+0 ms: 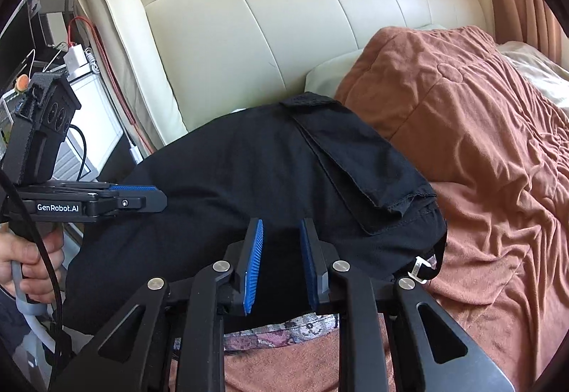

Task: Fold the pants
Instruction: 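Lower the bundle onto the bed beside the headboard and open both grippers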

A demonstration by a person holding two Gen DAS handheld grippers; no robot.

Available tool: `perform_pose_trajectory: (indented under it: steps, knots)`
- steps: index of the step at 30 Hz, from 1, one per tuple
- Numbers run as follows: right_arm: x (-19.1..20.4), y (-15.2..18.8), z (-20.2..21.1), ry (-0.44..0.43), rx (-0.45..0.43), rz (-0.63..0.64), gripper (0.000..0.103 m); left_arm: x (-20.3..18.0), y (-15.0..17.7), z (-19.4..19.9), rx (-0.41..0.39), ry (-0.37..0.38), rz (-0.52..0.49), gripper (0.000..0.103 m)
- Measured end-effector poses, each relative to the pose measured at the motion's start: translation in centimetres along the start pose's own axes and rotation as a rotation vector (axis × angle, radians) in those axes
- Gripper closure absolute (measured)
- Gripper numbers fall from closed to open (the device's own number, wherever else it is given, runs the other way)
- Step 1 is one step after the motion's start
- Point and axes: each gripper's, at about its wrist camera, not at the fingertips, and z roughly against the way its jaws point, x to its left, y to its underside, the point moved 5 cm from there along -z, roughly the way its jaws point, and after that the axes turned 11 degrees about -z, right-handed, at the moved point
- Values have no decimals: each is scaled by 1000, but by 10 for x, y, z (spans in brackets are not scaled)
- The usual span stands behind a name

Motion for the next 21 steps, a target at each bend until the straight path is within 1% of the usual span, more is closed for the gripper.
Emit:
perform_pose_trajectory:
  steps: [2, 5, 9, 11, 14, 16, 19, 21]
  knots:
    - [-7, 3, -2, -11, 4, -16, 85, -3, 1, -3, 6, -5, -13, 68]
    - [-12, 10, -7, 8, 6, -11, 85, -6, 2, -5, 15, -8, -19, 68]
    - [-11, 14, -6, 35, 9, -14, 85, -13, 3, 1, 10, -15, -37, 68]
    - [-9, 15, -2, 43, 13, -21, 85, -15, 4, 6, 1, -2, -30, 68]
    - [-3, 20, 7, 46, 18, 12, 85, -19, 8, 14, -15, 7, -47, 68]
    - [-1, 25, 11, 70, 32, 27, 85, -22, 10, 18, -18, 8, -52, 68]
    - [-2, 30, 18, 83, 57, 14, 85, -29, 14, 25, -22, 13, -59, 68]
    - [-3, 30, 27, 76, 69, -11, 85, -35, 17, 33, -36, 6, -80, 68]
